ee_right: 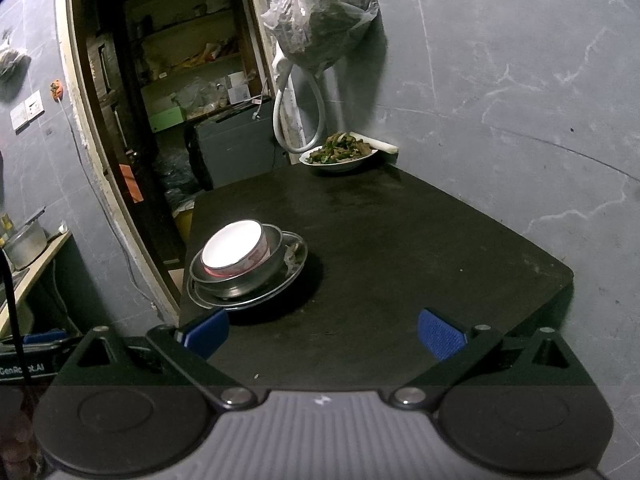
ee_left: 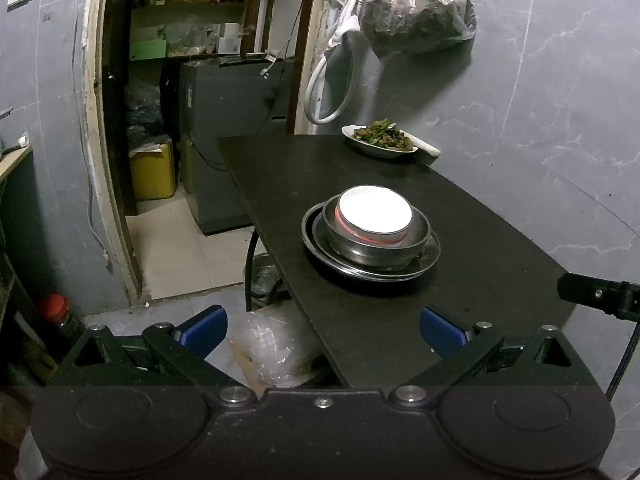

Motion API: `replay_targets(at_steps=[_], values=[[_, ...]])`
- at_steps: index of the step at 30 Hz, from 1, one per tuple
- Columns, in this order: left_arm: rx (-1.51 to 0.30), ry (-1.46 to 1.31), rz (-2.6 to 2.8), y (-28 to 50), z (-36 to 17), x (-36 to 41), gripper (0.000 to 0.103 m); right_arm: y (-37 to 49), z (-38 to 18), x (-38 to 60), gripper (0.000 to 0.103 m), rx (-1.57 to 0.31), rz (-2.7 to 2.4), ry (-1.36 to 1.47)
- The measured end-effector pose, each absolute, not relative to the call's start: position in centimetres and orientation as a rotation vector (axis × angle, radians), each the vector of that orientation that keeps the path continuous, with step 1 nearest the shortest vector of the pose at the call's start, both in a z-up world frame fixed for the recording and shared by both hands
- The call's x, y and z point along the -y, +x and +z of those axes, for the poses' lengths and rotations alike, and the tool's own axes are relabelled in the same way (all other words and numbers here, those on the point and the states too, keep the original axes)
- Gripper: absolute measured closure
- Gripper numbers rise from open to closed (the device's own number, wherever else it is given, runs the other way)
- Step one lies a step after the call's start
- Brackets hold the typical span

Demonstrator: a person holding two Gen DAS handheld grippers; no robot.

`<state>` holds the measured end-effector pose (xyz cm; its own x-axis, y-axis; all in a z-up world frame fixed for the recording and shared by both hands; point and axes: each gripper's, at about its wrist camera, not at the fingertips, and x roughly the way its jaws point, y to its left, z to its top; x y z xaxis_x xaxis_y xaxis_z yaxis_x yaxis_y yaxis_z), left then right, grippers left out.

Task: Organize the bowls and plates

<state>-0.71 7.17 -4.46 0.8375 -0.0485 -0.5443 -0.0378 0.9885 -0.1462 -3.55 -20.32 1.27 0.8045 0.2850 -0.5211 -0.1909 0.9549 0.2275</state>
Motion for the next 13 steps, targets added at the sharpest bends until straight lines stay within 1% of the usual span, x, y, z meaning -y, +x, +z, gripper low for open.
replay_targets(at_steps=[13], values=[[-0.575,-0.142,-0.013,-0.40,-4.38,-7.13,0.001,-2.75,1.05,20.66,0.000,-0.595,0.271,0.173]])
